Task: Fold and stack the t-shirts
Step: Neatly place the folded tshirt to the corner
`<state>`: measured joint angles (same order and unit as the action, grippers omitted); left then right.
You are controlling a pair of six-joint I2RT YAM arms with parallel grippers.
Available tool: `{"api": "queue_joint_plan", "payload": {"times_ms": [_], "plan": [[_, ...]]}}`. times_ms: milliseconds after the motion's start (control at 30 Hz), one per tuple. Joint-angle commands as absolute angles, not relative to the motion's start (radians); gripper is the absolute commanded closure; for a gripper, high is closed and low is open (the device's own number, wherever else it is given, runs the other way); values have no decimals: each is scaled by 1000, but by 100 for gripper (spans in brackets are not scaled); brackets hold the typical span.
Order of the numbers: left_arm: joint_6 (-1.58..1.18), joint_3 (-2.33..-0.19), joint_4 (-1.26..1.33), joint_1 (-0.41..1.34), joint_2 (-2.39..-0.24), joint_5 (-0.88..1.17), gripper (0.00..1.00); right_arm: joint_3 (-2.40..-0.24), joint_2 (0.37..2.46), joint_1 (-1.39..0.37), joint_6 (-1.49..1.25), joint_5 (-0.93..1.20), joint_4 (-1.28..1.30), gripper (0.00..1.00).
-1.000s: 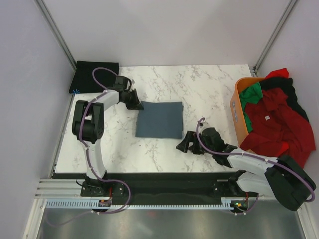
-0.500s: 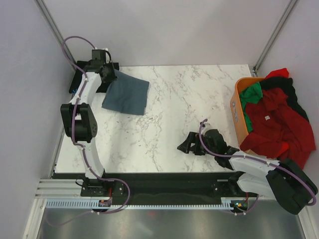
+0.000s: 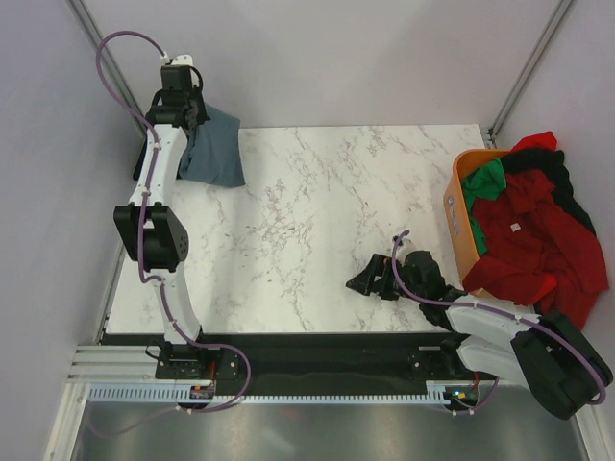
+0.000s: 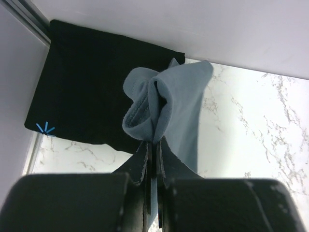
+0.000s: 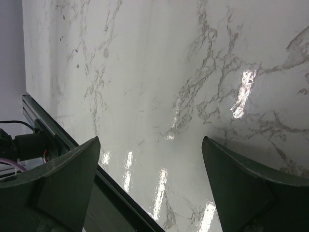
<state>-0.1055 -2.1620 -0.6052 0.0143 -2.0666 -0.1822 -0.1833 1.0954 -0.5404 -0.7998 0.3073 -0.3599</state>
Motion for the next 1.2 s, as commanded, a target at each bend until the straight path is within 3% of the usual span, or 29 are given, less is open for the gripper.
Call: {"api": "queue_joint_plan", "payload": {"times_ms": [0, 167, 1167], "plan": [[-8, -2230, -540, 11, -2075, -216, 98, -149, 1100, -529, -793, 316, -321, 5], [104, -2227, -466, 11, -2074, -232, 98, -143, 1100, -520, -798, 325, -331, 5], [113, -2264, -400, 8, -1985, -275, 98, -133, 1112, -502, -793, 354, -353, 5]]}}
